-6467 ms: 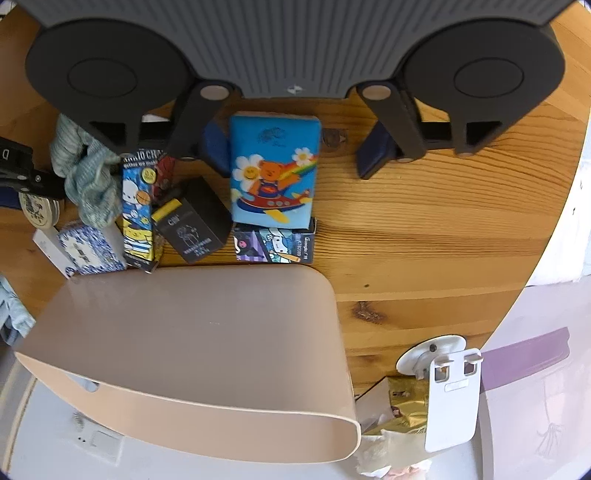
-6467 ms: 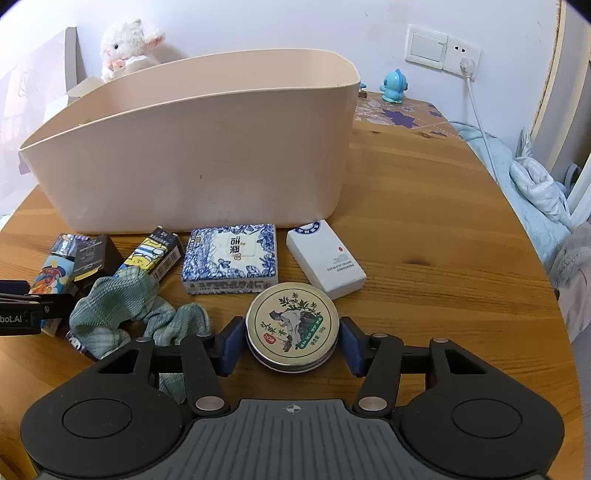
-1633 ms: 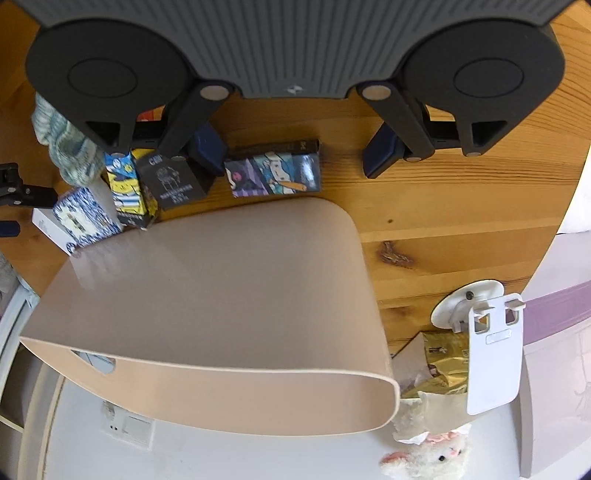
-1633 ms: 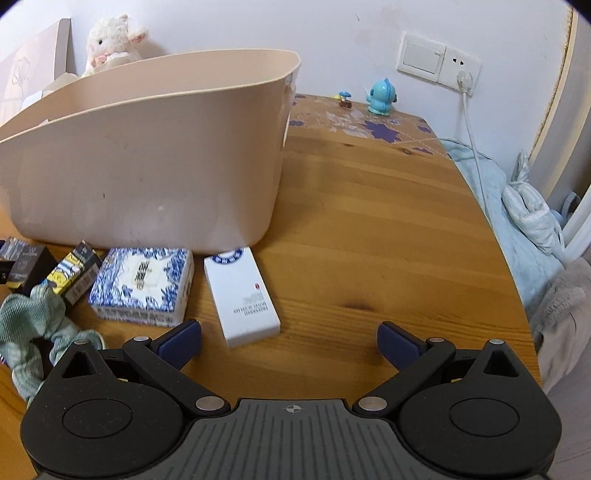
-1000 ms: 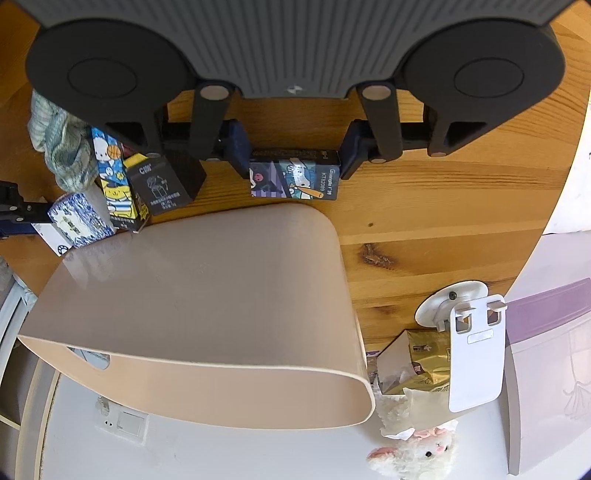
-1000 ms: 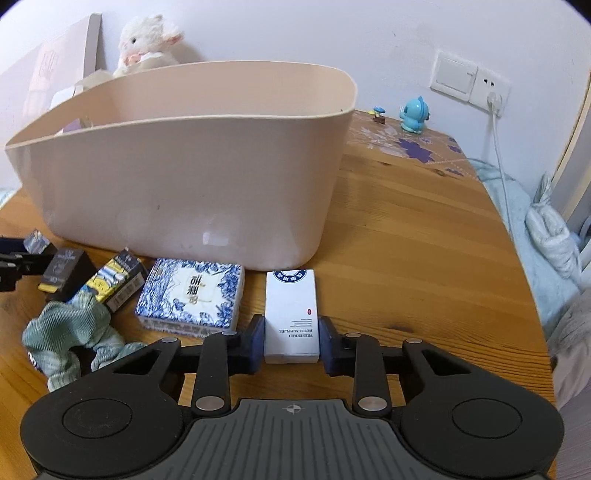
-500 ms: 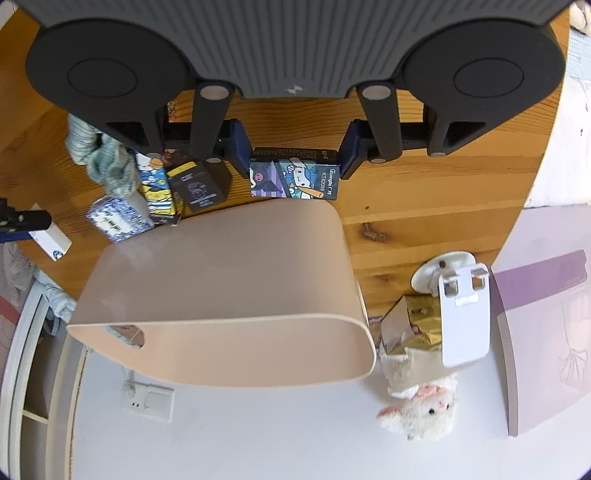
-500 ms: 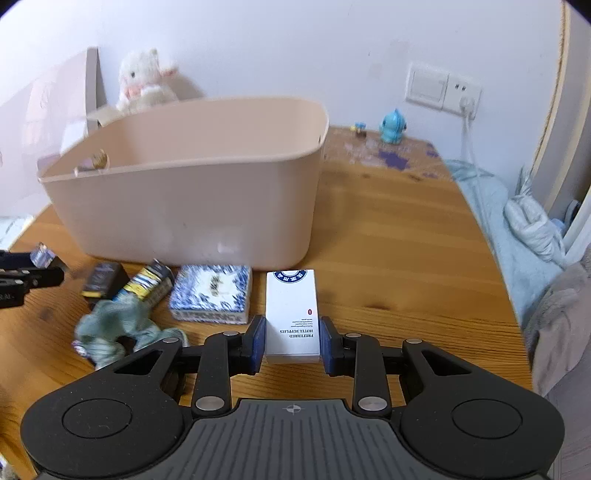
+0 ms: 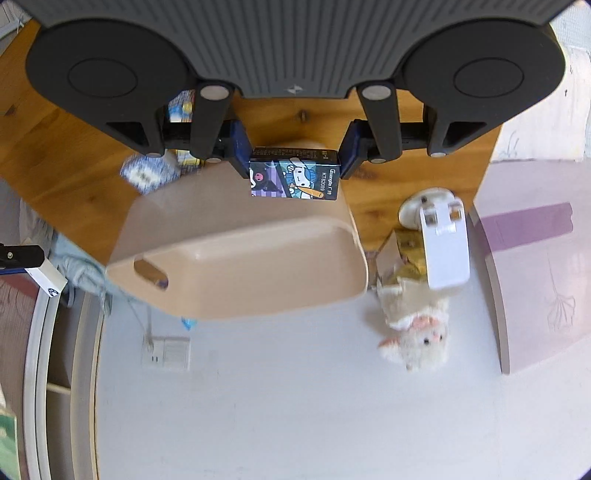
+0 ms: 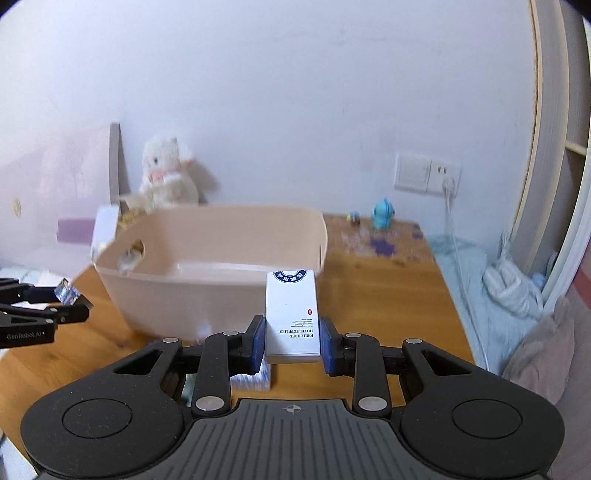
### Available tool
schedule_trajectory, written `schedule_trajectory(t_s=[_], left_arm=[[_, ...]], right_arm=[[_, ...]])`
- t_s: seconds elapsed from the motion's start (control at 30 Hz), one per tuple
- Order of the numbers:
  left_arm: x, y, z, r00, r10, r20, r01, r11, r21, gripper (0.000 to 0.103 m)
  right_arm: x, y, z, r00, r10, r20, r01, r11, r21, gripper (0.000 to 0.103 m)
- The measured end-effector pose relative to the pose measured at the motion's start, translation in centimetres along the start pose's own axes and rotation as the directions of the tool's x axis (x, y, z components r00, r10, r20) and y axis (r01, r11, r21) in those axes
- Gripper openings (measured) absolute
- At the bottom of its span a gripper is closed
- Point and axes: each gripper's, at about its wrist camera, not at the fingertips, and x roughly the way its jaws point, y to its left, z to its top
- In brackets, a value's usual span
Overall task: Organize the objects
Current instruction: 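Lift both boxes over the basket and open both tools to drop them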
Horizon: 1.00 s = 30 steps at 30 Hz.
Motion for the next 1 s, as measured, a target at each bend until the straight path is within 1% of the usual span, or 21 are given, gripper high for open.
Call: schedule_trajectory(t_s=[0.17, 0.33, 0.5, 0.6, 0.73, 0.8, 0.9, 1.0], left_arm=[[-0.6, 0.0, 2.4, 0.998, 0.006, 0.061, -0.006, 1.0, -0.001, 0.052], [-0.1, -0.2, 4.8, 0.994, 0.015, 0.104, -0.015, 1.0, 0.007, 0.052], [0.9, -0.2, 6.6, 0.992, 0.021, 0.124, -0.022, 1.0, 0.008, 0.052], [2.0, -0.3, 7.5, 0.992, 0.027, 0.124, -0.028, 1.0, 0.008, 0.052], [4.4, -0.6, 8.6, 0.995, 0.028, 0.096, -0.03, 0.999, 0.021, 0.052], [6.0, -0.6, 9.0, 0.997, 0.036, 0.069, -0.036, 0.999, 0.009, 0.052], [8.3, -0.4, 9.3, 1.0, 0.027, 0.004, -0.027, 1.0, -0.015, 0.052], [10.4, -0.5, 9.5, 0.998, 0.021, -0.062, -0.022, 1.0, -0.02, 0.052]], right_arm=[[-0.4, 0.4, 2.2, 0.997, 0.003, 0.076, -0.004, 1.0, 0.014, 0.029], [-0.3, 0.8, 4.1, 0.991, 0.009, 0.131, -0.012, 1.0, 0.019, 0.029], [0.7, 1.5, 5.9, 0.987, 0.018, 0.162, -0.021, 1.0, 0.014, 0.029], [1.5, 1.9, 6.8, 0.985, 0.019, 0.172, -0.021, 1.0, 0.007, 0.029], [3.5, 2.1, 7.8, 0.985, 0.026, 0.168, -0.028, 1.0, 0.01, 0.029], [4.8, 2.1, 8.2, 0.987, 0.027, 0.159, -0.029, 0.999, 0.014, 0.029], [7.0, 2.3, 8.6, 0.99, 0.038, 0.132, -0.041, 0.999, 0.022, 0.029], [9.4, 2.5, 8.8, 0.995, 0.044, 0.091, -0.046, 0.999, 0.018, 0.029]])
